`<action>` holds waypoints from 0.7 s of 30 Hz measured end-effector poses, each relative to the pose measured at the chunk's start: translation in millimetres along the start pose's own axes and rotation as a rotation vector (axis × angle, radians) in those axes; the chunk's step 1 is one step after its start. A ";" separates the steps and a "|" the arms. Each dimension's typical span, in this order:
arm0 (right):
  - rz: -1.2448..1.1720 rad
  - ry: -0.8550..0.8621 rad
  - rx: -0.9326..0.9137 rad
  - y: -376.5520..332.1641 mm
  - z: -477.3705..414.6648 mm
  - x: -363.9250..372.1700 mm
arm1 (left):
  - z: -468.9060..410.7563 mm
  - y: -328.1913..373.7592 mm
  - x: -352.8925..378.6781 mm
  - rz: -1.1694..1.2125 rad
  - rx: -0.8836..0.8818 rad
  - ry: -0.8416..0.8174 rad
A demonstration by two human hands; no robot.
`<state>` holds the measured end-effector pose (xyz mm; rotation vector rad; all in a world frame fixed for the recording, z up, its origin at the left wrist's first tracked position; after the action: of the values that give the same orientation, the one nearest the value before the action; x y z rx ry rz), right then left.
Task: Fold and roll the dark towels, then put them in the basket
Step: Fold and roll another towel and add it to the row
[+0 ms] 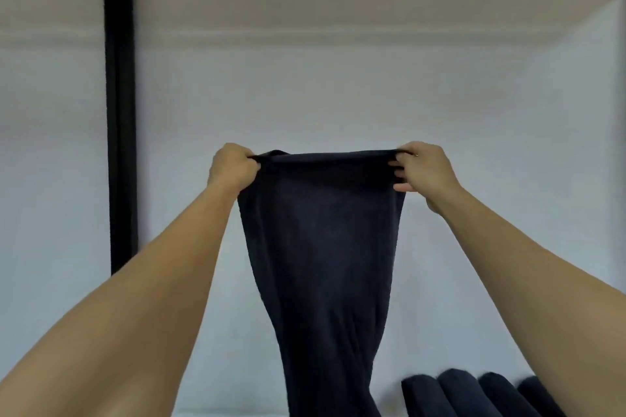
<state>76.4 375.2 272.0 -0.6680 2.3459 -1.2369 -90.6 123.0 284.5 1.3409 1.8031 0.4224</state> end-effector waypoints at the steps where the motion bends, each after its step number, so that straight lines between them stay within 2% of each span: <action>1: 0.012 0.013 -0.050 -9.2 -9.6 0.9 | -9.0 7.6 -5.1 -0.007 0.002 0.065; 3: 0.053 0.043 -0.161 -27.8 -23.8 -1.4 | -22.0 25.2 -15.3 0.066 -0.003 0.161; 6: 0.068 0.050 -0.299 -52.1 -27.9 -9.2 | -29.6 50.6 -32.5 0.373 0.024 0.295; 8: 0.095 0.069 -0.393 -61.6 -19.8 -16.1 | -25.2 60.2 -41.4 0.580 0.050 0.314; 11: 0.124 0.138 -0.456 -65.5 4.8 -26.0 | -6.9 60.7 -46.2 0.724 0.098 0.251; 14: 0.106 0.153 -0.417 -61.1 43.9 -35.9 | 26.0 46.6 -49.8 0.793 0.114 0.129; 17: 0.119 0.111 -0.342 -50.0 93.5 -45.2 | 71.3 14.9 -56.3 0.710 0.146 -0.005; 21: 0.232 0.008 -0.228 -18.5 156.0 -58.8 | 138.4 -36.5 -55.9 0.783 0.079 -0.206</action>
<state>213.8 299.2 213.0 -0.4437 2.5100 -0.8835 -1.4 30.9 199.8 2.0443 1.0802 0.5941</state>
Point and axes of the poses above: each hand's wrist, its own z-axis away from the middle knuckle, its own x-axis out of the palm, y = z × x, the point moved 1 cm from there along -z, towards the middle knuckle, and after that the axes turned 4 degrees about x, right-handed, at the moved point
